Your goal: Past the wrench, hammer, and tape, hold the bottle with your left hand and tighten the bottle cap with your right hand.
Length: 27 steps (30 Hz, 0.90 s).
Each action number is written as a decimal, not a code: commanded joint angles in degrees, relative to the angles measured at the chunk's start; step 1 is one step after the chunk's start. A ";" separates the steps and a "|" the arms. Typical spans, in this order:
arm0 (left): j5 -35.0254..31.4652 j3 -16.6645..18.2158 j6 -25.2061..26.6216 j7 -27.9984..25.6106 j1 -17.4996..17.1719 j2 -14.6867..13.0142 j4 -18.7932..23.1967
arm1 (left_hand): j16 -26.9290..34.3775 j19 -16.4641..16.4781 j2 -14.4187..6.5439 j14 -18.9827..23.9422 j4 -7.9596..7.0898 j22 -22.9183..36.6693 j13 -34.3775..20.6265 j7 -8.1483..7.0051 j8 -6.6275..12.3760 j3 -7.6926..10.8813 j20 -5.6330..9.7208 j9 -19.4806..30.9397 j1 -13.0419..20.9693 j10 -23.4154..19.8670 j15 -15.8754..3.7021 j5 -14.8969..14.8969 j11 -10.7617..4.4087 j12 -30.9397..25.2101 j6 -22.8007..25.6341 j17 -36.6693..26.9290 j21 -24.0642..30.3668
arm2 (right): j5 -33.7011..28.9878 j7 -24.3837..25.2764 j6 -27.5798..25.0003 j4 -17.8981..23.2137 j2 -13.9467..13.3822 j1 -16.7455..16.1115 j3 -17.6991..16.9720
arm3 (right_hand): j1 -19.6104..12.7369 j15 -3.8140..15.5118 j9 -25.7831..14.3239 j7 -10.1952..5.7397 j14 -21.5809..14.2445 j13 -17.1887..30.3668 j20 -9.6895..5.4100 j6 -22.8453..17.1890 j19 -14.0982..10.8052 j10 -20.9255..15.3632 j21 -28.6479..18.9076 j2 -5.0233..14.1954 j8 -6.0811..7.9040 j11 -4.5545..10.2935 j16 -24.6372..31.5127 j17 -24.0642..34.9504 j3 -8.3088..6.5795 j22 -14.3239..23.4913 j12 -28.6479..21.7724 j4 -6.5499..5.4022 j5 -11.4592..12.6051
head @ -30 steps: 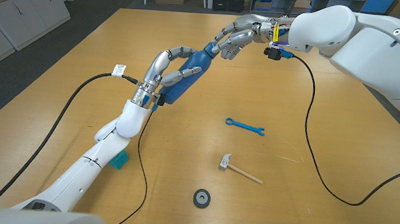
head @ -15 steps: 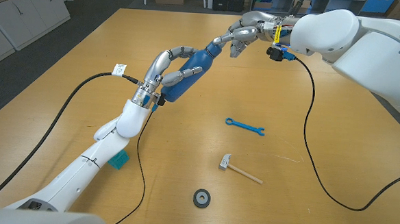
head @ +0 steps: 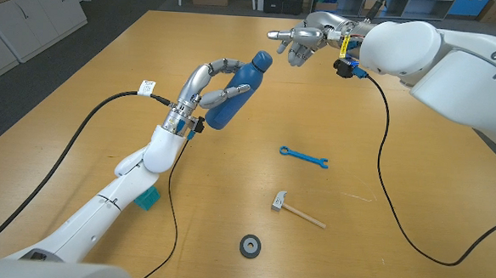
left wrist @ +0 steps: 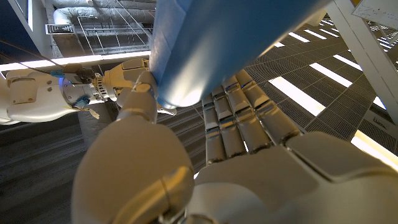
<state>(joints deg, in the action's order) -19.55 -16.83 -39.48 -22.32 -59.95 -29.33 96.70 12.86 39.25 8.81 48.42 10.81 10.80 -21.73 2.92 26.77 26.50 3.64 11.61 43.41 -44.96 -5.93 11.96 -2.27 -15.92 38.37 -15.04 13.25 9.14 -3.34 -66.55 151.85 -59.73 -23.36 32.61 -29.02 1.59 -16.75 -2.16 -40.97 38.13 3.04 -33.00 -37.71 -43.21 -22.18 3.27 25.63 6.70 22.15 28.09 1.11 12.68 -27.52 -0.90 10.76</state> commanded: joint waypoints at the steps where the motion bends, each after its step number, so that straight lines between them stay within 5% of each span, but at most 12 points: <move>1: 4.63 -0.60 -0.31 1.01 -0.23 0.13 -0.20 | 0.17 0.54 -12.75 -0.26 -0.91 0.11 -0.28 -10.55 -0.05 0.96 7.70 0.30 13.59 -8.15 -7.83 0.45 -7.77 -0.26 10.56 -0.16 0.13 | 0.41 9.77 9.24 -1.05 0.46 -14.53 -9.94 | 0.16 -2.68 0.55 1.26 6.14 -2.17 -0.11 2.63 2.20 6.65 0.50 0.16 -2.01 -3.16 -2.90 -1.15 0.07 0.51 4.17 0.83 -0.12; 6: 8.16 -0.73 -0.40 2.09 -0.42 0.60 -0.37 | 0.17 0.60 -12.79 -0.21 -0.95 0.11 -0.35 -10.52 -0.07 0.90 7.69 0.30 13.61 -8.39 -7.83 0.44 -7.62 -0.31 10.53 -0.19 0.15 | 4.25 12.80 26.09 -6.69 2.54 -27.71 -19.73 | -0.23 -3.84 0.94 2.43 9.06 -3.53 -0.62 3.53 3.60 9.51 0.86 0.71 -2.93 -4.97 -4.46 -1.92 -0.35 0.62 6.19 1.28 -0.12; 10: 10.13 -0.73 0.09 2.68 -0.71 1.14 0.03 | 0.18 0.58 -12.82 -0.15 -0.97 0.11 -0.40 -10.53 -0.06 0.87 7.73 0.31 13.63 -8.39 -7.83 0.45 -7.54 -0.28 10.56 -0.21 0.14 | 5.66 13.30 37.06 -10.98 3.58 -33.99 -23.13 | -0.82 -4.03 1.36 4.69 11.14 -4.87 -1.93 5.16 5.06 11.54 1.27 1.53 -4.15 -7.01 -5.64 -2.57 -0.98 0.71 7.81 1.77 -0.16; 17: 12.01 -0.73 2.01 2.73 -1.13 2.73 1.19 | 0.17 0.61 -12.82 -0.14 -0.96 0.11 -0.47 -10.49 0.01 0.82 7.74 0.32 13.69 -8.62 -7.83 0.45 -7.48 -0.32 10.75 -0.23 0.14 | 6.84 14.78 51.75 -18.47 6.85 -40.57 -24.93 | -1.22 -3.77 1.90 5.84 14.15 -6.51 -2.62 6.33 7.33 13.04 2.09 1.76 -5.31 -8.83 -7.29 -3.38 -1.34 0.61 9.39 2.36 -0.28; 22: 16.49 -1.01 3.10 4.42 -0.94 3.31 0.96 | 0.22 0.67 -12.91 0.01 -0.98 0.12 -0.53 -10.42 0.14 0.80 7.75 0.33 13.75 -8.73 -7.84 0.46 -7.49 -0.31 11.09 -0.28 0.16 | 7.27 15.45 59.21 -23.18 9.96 -41.78 -23.21 | -1.16 -3.99 2.03 6.06 14.55 -6.90 -2.60 6.41 8.05 13.35 2.37 1.88 -5.51 -9.07 -7.53 -3.54 -1.41 0.57 9.74 2.39 -0.30; 27: 20.91 -0.80 5.86 7.51 -1.06 2.13 1.46 | 0.32 0.72 -13.03 0.23 -1.02 0.13 -0.57 -10.35 0.18 0.79 7.76 0.33 13.78 -9.07 -7.85 0.47 -7.45 -0.41 11.18 -0.33 0.18 | 6.44 16.56 61.07 -25.42 11.75 -41.28 -21.09 | -0.50 -4.72 2.22 6.48 15.19 -7.52 -2.52 7.40 8.33 13.86 2.48 2.03 -6.19 -9.85 -7.90 -3.75 -1.30 0.51 10.30 2.13 -0.34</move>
<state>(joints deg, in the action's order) -6.23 -17.62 -37.25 -18.88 -60.89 -26.87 97.51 12.86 39.25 8.95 48.41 10.81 10.80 -22.25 3.12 26.62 26.50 3.64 11.89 43.58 -45.49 -5.92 12.08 -1.75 -15.97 38.58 -15.04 13.25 15.15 11.08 -16.74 134.08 -52.43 -60.72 10.57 -29.86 -2.99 -14.62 4.00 -26.30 30.80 0.56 -25.99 -29.88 -29.48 -19.90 4.72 19.72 -2.73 14.56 24.43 -0.35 13.03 -17.56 1.01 10.76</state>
